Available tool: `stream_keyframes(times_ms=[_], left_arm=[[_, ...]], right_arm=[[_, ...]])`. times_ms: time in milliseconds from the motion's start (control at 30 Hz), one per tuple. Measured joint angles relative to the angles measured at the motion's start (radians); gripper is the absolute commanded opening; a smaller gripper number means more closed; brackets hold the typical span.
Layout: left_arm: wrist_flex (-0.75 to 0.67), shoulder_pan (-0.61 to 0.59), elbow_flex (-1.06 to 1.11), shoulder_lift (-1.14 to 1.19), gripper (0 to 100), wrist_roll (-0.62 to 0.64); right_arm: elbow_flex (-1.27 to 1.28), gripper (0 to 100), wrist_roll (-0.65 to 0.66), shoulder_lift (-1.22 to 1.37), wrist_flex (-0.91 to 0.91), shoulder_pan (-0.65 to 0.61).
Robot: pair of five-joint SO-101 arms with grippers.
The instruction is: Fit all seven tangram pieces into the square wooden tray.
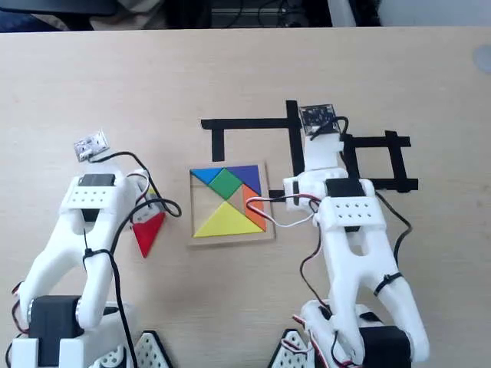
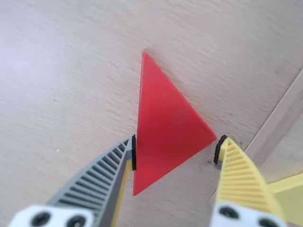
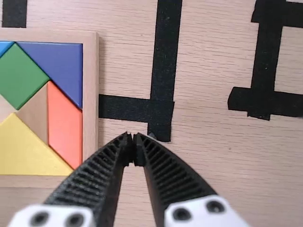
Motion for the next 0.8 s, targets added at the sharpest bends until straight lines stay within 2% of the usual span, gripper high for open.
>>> stream_keyframes(times_ms=[233,600,800], left_arm=[[-0.068,0.000,0.048,0.000,29,-0.040],[-0.084,0.009,0.020,0.044,29,-0.117],[0.002,0.009,-0.132,0.201,29,-0.095]], right_arm=[[0.000,1.5,0.002,0.000,0.000,-0.005],[0.000,1.5,0.003,0.000,0.000,-0.003],[0.000,1.5,0.003,0.000,0.000,-0.003]])
